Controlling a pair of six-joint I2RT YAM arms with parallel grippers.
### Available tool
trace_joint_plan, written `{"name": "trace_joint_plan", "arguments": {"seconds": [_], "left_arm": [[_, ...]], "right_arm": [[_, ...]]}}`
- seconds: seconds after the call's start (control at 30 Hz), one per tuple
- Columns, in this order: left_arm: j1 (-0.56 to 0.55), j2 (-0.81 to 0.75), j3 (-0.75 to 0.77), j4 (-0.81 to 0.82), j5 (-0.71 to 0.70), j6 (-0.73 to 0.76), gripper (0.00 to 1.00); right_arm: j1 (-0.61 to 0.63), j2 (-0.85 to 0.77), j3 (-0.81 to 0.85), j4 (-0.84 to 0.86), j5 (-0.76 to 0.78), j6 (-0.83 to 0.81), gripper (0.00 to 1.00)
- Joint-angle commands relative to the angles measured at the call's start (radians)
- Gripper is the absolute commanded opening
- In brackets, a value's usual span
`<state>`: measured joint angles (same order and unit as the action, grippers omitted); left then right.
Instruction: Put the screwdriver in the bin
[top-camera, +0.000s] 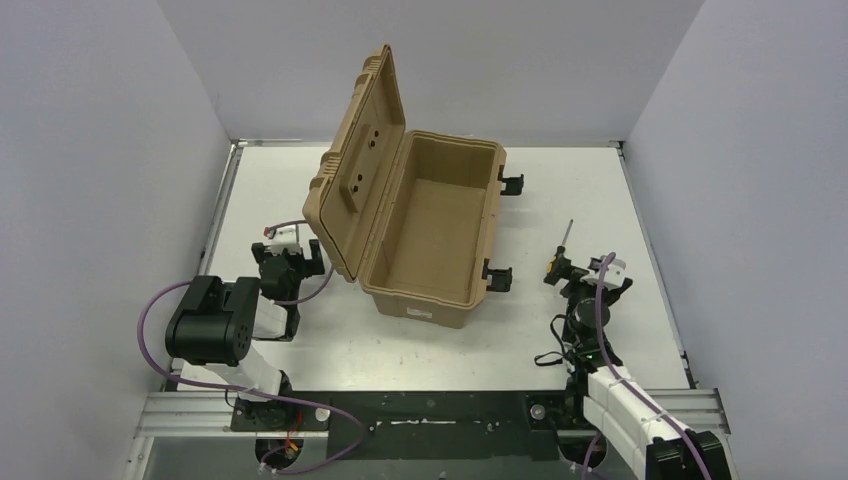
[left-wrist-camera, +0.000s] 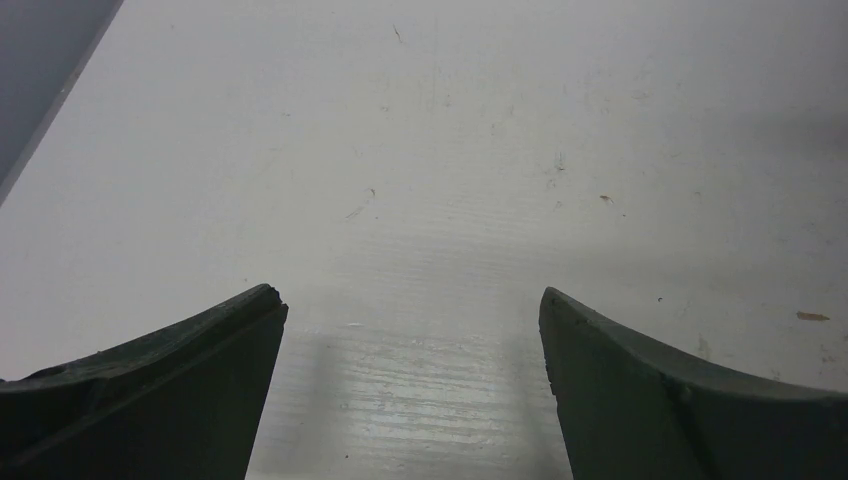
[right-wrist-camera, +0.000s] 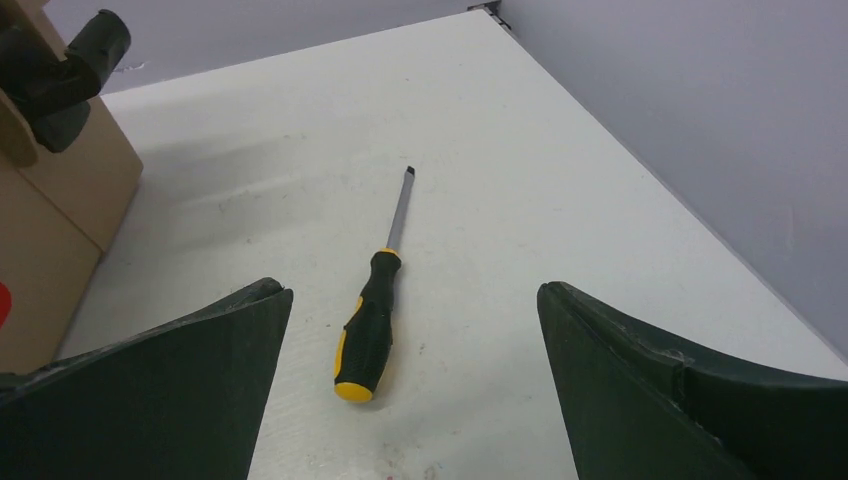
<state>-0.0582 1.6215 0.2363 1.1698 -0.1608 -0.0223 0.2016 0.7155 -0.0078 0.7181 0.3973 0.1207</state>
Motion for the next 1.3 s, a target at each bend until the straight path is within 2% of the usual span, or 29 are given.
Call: {"name": "trace_joint_plan", "arguments": {"seconds": [0.0,0.13,0.23,0.33,0.43,0.5,0.7,0.83,1.03,1.07,1.27], "left_arm": [[-0.004,-0.009,0.017,0.044,-0.008,-0.008,0.97],[-0.004,-0.008,0.017,0.044,-0.008,-0.007,0.97],[-0.004,-0.009,0.017,0.044,-0.008,-0.008,0.97],[-0.004,-0.008,0.017,0.044,-0.008,-0.008,0.97],[-0.004,-0.009,0.017,0.044,-0.008,-0.008,0.97],[-0.004,-0.009,0.017,0.043,-0.007,-0.008,0.97],[-0.005,-0.009,0.017,0.044,-0.008,-0.007,0.97],[-0.003,-0.009,0.017,0.044,-0.008,-0.007,0.97],[-0.004,-0.008,0.017,0.044,-0.008,-0.008,0.97],[-0.005,-0.009,0.017,0.044,-0.008,-0.007,0.97],[-0.004,-0.008,0.017,0.044,-0.008,-0.007,0.97]], "right_arm": [[-0.004,0.007,-0.02,0.013,0.119,0.089,1.0],[-0.007,0.022,0.165,-0.236,0.184,0.159,1.0],[-0.016,0.097,0.328,-0.398,0.102,0.184,1.0],[-0.04,0.257,0.537,-0.616,0.005,0.193,1.0],[-0.047,0.455,0.757,-0.87,0.083,0.26,1.0],[-0.049,0.569,0.864,-0.979,0.104,0.284,1.0],[-0.101,0.804,0.998,-1.046,-0.053,0.278,0.98],[-0.135,0.931,1.028,-1.056,-0.153,0.283,0.94],[-0.149,1.052,1.018,-1.054,-0.237,0.289,0.73],[-0.152,1.053,1.006,-1.044,-0.247,0.292,0.67],[-0.169,1.011,0.985,-1.046,-0.292,0.294,0.13]]}}
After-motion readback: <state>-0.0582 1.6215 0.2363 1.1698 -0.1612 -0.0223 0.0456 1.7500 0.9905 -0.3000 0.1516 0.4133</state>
